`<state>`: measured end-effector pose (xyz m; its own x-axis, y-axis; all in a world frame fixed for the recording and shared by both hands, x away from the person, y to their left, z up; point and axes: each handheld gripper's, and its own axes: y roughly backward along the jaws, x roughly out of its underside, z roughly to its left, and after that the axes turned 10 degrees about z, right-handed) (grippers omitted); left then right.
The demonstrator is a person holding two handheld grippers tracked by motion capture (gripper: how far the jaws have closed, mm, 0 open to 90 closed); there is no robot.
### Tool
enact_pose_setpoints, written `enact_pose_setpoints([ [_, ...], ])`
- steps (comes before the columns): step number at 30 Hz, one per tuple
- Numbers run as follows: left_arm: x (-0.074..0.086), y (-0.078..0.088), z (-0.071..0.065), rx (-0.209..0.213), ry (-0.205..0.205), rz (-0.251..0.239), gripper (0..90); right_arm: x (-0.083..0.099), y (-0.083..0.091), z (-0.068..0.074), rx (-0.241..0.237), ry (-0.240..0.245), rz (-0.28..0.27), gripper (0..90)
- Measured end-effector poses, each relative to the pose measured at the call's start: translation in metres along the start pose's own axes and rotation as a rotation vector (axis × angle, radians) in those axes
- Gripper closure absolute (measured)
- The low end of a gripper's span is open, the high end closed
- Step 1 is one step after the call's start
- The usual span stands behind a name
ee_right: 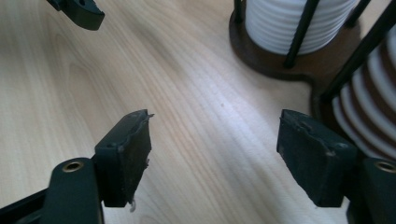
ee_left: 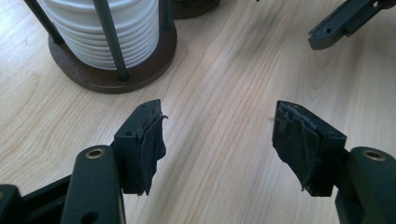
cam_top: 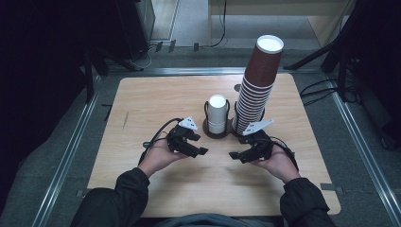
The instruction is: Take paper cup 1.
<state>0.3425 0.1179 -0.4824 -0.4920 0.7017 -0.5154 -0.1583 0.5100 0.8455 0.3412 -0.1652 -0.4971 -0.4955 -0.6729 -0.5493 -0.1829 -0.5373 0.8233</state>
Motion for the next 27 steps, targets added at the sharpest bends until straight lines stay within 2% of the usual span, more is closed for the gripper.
enact_pose_setpoints([
  [3, -0.001, 0.002, 0.000, 0.014, -0.007, -0.006, 40.4, 0.000, 0.002, 0.001, -0.024, 0.002, -0.001, 30.8],
  [4, -0.003, 0.003, 0.003, 0.055, 0.017, 0.007, 40.7, -0.001, 0.003, 0.003, -0.020, 0.012, -0.007, 31.5],
  [5, -0.003, 0.003, 0.003, 0.055, 0.017, 0.007, 40.6, -0.001, 0.003, 0.003, -0.020, 0.012, -0.007, 31.5],
  [6, -0.003, 0.003, 0.006, 0.072, 0.041, 0.022, 40.6, -0.001, 0.003, 0.003, -0.022, 0.012, -0.008, 32.1],
  [7, -0.003, 0.005, 0.008, 0.089, 0.051, 0.012, 40.0, -0.003, 0.004, 0.004, -0.034, 0.010, -0.011, 32.5],
  [10, -0.002, 0.007, 0.010, 0.080, 0.057, -0.004, 39.0, -0.004, 0.004, 0.004, -0.045, -0.001, -0.012, 32.5],
  [11, -0.001, 0.010, 0.011, 0.078, 0.056, -0.010, 36.3, -0.004, 0.005, 0.003, -0.048, -0.009, -0.018, 33.7],
  [15, 0.001, 0.012, 0.014, 0.118, 0.063, -0.003, 38.2, -0.004, 0.008, 0.000, -0.048, -0.031, -0.038, 36.4],
  [18, 0.001, 0.014, 0.013, 0.094, 0.043, -0.017, 34.5, -0.004, 0.008, -0.002, -0.054, -0.039, -0.039, 37.3],
  [21, 0.001, 0.016, 0.012, 0.090, 0.036, -0.011, 29.7, -0.004, 0.007, -0.001, -0.050, -0.040, -0.034, 39.5],
  [22, 0.001, 0.016, 0.012, 0.090, 0.036, -0.011, 30.0, -0.004, 0.007, -0.001, -0.037, -0.041, -0.036, 41.0],
  [23, 0.001, 0.018, 0.013, 0.122, 0.045, -0.014, 32.0, -0.005, 0.006, -0.001, -0.030, -0.045, -0.036, 43.0],
  [25, 0.001, 0.019, 0.012, 0.121, 0.034, -0.021, 38.0, -0.005, 0.006, -0.001, -0.025, -0.049, -0.035, 44.7],
  [26, 0.002, 0.020, 0.012, 0.111, 0.030, -0.029, 38.0, -0.006, 0.005, -0.001, -0.026, -0.047, -0.035, 45.1],
  [27, 0.002, 0.021, 0.013, 0.103, 0.035, -0.022, 38.0, -0.006, 0.004, -0.001, -0.052, -0.039, -0.029, 47.3],
])
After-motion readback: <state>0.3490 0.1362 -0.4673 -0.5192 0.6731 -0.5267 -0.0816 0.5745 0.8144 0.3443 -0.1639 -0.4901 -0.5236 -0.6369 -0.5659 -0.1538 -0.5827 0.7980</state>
